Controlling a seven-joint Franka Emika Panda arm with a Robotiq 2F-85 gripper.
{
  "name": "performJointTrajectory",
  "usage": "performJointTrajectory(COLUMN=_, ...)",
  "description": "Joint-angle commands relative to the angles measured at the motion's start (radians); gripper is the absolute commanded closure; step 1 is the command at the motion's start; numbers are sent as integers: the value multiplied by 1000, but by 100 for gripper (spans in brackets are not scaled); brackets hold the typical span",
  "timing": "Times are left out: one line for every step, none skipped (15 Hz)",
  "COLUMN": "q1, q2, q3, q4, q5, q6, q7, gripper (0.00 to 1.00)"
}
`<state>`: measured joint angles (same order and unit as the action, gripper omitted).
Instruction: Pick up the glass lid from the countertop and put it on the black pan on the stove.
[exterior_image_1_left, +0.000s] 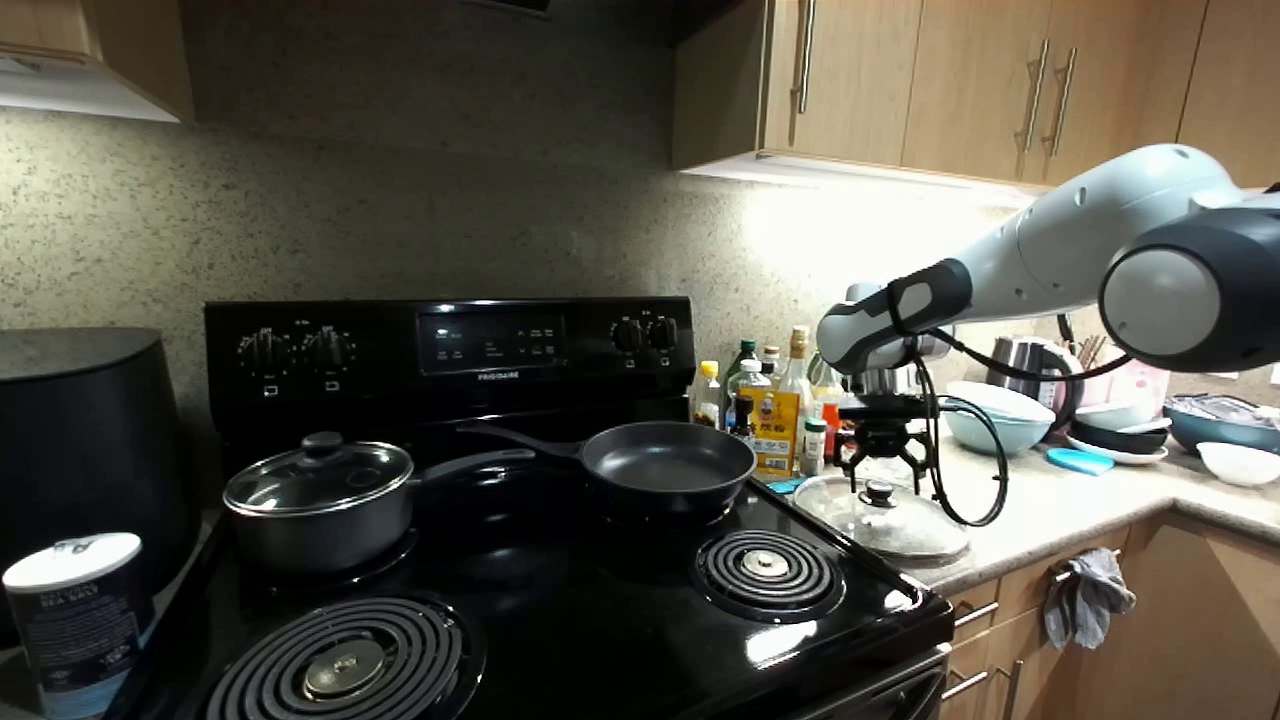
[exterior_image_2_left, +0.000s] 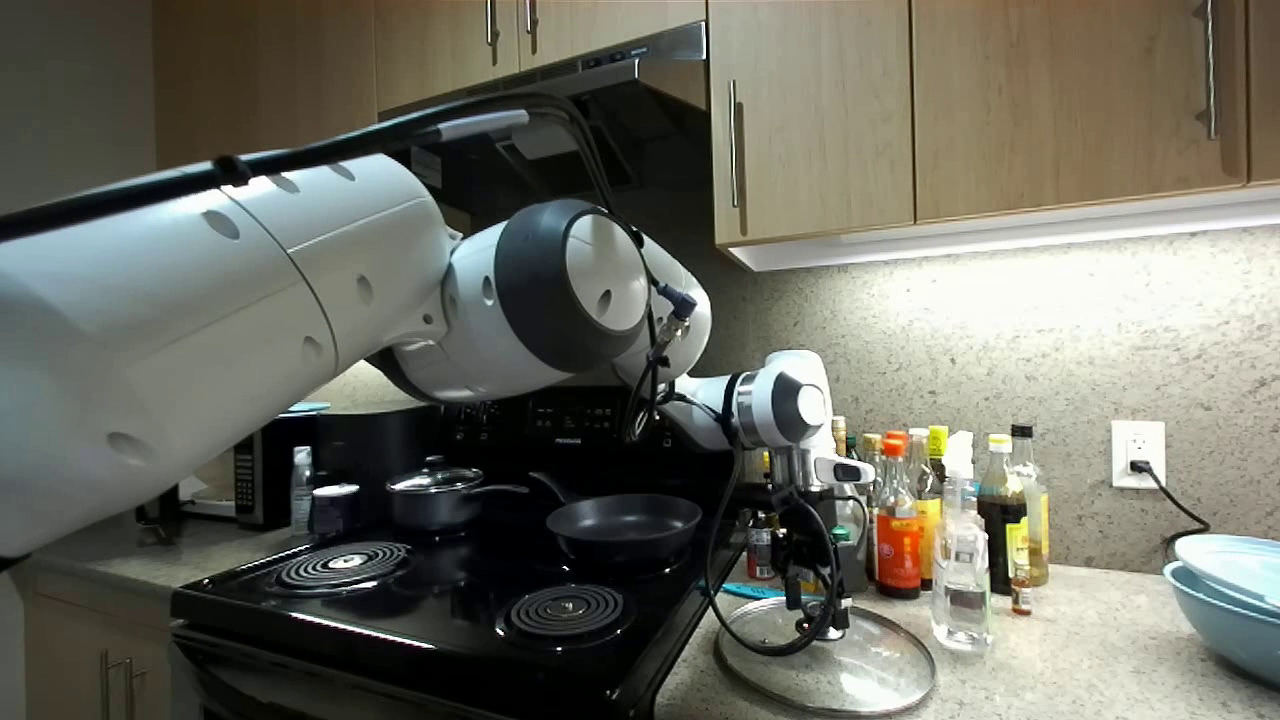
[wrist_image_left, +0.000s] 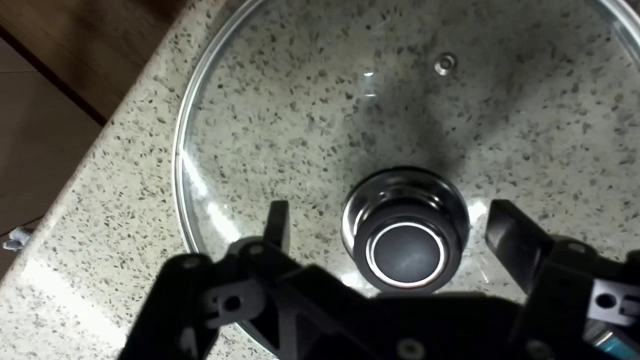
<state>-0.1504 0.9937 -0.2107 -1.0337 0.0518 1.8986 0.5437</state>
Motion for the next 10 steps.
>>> performJointTrajectory(q1=-5, q2=11, q3=5, q4=15, q5=7, q6=-10, q7=-1, gripper=0)
performJointTrajectory(q1=-12, q2=26, q3=12, q4=33, q5=10, q6=-17, q7=2, gripper=0)
performJointTrajectory(q1=-15, q2=35, q3=16, q4=38, q5=13, q6=-16, q7=-1, gripper=0)
performJointTrajectory(q1=-17, q2=45, q3=19, q4=46, q5=15, q6=-16, q7=-3, gripper=0)
performJointTrajectory(q1=-19, q2=54, q3=21, q4=53, q5=17, q6=-16, q7=-2, gripper=0)
performJointTrajectory(q1=-21, q2=63, q3=25, q4=60, q5=18, q6=-11, q7=-6, gripper=0)
performJointTrajectory(q1=-22, q2=65, q3=27, q4=60, q5=21, q6=7, q7=-10, gripper=25)
performJointTrajectory(q1=-22, q2=70, q3=27, q4=66, q5=20, q6=13, q7=-8, gripper=26)
performJointTrajectory(q1=-22, q2=73, q3=27, q4=71, q5=19, q6=21, q7=-6, gripper=33)
performJointTrajectory(q1=-22, q2=76, q3=29, q4=77, q5=18, q6=23, q7=-7, gripper=40)
